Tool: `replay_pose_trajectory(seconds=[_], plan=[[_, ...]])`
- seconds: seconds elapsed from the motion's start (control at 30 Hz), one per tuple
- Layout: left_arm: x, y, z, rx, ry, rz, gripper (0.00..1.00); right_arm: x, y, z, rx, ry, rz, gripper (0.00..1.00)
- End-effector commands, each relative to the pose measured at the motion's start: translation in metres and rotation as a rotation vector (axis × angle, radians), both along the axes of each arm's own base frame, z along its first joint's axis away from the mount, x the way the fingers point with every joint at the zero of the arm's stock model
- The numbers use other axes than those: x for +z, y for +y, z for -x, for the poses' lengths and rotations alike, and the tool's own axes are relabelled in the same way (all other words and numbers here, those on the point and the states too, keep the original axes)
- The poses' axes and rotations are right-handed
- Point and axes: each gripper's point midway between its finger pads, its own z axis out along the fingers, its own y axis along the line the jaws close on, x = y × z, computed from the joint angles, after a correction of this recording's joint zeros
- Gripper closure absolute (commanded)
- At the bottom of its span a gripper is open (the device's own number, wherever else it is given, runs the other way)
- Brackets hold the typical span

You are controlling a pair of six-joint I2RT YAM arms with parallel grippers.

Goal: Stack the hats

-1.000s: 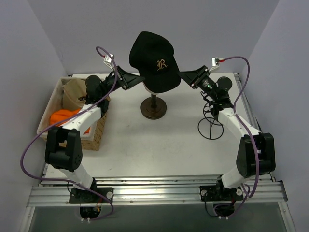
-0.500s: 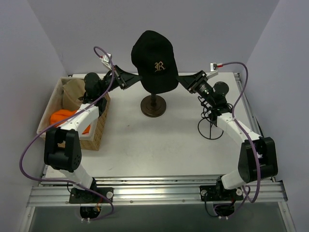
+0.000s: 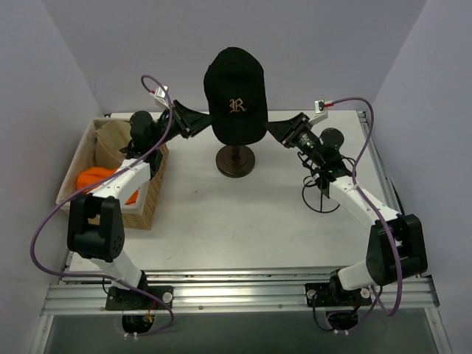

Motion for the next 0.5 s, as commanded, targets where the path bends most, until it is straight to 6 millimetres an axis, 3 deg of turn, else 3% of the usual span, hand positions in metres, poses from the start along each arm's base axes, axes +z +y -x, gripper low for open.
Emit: replay_pose_trajectory(seconds=[0.0, 0.27, 0.37, 0.47], plan=[[-0.006, 0.009, 0.000, 0.060, 0.004, -0.032, 0.49, 0.020, 0.012, 0.021, 0.061, -0.075, 0.014, 1.00], [0.001, 0.005, 0.014, 0.061, -0.046, -0.052, 0.41, 0.027, 0.013, 0.025, 0.059, -0.093, 0.006, 1.00], [0.004, 0.000, 0.017, 0.034, -0.073, -0.036, 0.40, 0.028, 0.013, 0.025, 0.057, -0.096, 0.005, 0.96], [0.011, -0.002, 0.021, 0.015, -0.099, -0.013, 0.40, 0.026, 0.013, 0.023, 0.050, -0.090, 0.005, 0.99]])
